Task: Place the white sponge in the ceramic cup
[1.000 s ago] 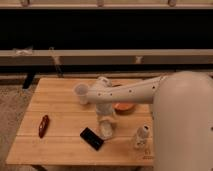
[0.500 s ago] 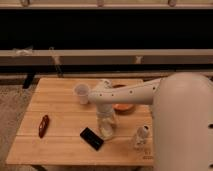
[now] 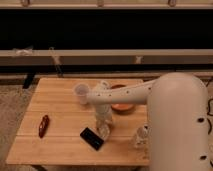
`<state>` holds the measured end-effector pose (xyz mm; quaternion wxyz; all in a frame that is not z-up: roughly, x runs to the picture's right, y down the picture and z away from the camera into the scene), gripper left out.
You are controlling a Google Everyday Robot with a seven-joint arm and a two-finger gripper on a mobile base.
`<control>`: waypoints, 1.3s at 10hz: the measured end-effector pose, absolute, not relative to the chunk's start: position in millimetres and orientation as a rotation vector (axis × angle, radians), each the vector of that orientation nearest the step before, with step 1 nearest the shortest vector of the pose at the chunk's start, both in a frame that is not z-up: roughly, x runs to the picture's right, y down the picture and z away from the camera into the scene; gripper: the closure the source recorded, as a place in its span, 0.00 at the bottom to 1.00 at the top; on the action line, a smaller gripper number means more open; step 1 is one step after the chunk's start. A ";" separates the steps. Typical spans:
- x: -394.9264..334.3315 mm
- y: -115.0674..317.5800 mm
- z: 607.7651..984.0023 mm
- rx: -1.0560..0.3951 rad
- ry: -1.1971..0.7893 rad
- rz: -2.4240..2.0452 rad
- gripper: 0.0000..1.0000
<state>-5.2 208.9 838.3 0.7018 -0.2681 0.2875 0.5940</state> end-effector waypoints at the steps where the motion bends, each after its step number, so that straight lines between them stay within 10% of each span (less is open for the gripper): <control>1: -6.3 210.3 839.3 -0.603 0.645 1.319 0.41; 7: -14.1 195.7 833.9 -0.586 0.613 1.307 0.98; 13: -65.3 111.5 847.6 -0.536 0.460 1.209 1.00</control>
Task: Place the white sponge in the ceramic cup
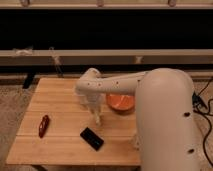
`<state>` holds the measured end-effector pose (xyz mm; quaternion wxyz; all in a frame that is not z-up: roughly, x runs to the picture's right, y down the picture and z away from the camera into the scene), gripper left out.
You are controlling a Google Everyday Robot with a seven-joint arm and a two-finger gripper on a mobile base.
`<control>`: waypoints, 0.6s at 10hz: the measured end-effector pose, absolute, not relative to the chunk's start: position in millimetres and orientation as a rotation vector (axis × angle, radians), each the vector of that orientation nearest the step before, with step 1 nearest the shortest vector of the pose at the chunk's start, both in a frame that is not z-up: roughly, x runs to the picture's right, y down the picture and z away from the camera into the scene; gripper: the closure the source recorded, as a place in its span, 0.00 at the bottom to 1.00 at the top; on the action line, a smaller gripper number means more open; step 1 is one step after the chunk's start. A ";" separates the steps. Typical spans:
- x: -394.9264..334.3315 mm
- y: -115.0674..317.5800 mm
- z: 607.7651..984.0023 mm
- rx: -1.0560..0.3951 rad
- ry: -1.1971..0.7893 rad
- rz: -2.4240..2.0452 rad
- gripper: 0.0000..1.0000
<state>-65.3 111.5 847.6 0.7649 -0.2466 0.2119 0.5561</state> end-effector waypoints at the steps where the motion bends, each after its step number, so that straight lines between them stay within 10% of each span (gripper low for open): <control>1: -71.9 96.6 850.2 -0.523 0.443 1.192 1.00; 6: -89.4 22.6 850.1 -0.396 0.416 1.085 1.00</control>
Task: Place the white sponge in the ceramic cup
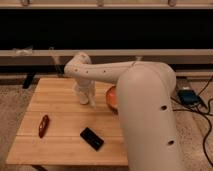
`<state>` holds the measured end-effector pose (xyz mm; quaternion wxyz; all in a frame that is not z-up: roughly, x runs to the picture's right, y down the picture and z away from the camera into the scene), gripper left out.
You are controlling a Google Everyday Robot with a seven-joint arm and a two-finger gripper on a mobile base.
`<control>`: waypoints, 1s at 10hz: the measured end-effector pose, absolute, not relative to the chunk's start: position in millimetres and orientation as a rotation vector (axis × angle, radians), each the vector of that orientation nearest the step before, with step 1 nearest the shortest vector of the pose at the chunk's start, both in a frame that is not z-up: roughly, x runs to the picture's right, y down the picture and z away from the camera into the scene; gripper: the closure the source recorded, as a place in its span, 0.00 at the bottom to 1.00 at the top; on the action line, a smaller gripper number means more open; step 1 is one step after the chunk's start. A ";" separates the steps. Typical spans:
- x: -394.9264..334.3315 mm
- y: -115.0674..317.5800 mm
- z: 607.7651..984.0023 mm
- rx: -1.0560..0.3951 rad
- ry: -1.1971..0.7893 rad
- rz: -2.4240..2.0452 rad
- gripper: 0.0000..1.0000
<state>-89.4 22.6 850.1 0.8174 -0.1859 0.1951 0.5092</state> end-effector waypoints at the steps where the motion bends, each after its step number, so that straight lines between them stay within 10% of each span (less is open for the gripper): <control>1: -92.2 13.5 848.0 -0.374 0.421 1.067 1.00; 10: -90.4 -32.2 834.7 -0.254 0.471 0.985 1.00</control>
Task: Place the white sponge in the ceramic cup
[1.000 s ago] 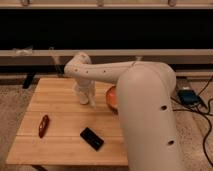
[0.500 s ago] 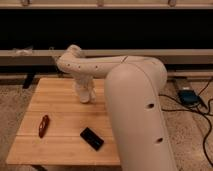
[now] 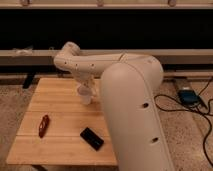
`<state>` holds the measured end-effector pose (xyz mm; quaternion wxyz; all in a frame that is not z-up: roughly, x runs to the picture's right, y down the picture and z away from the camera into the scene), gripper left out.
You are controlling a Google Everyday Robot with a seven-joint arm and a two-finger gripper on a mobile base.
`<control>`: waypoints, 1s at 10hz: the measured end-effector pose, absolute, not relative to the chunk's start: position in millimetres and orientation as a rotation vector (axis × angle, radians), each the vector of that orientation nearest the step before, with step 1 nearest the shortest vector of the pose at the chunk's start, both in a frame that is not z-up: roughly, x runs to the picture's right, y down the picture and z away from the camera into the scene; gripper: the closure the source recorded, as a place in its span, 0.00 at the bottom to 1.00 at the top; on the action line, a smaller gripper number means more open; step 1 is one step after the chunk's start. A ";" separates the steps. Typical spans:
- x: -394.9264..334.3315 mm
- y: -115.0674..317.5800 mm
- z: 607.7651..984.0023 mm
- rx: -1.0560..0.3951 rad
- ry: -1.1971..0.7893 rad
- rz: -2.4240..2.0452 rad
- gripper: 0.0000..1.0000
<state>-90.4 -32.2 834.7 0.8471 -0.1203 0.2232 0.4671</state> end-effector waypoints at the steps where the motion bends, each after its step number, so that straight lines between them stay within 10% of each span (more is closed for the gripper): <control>1: -92.3 -35.7 833.4 -0.247 0.464 0.984 1.00; 10: -91.9 -53.9 844.9 -0.229 0.420 0.999 1.00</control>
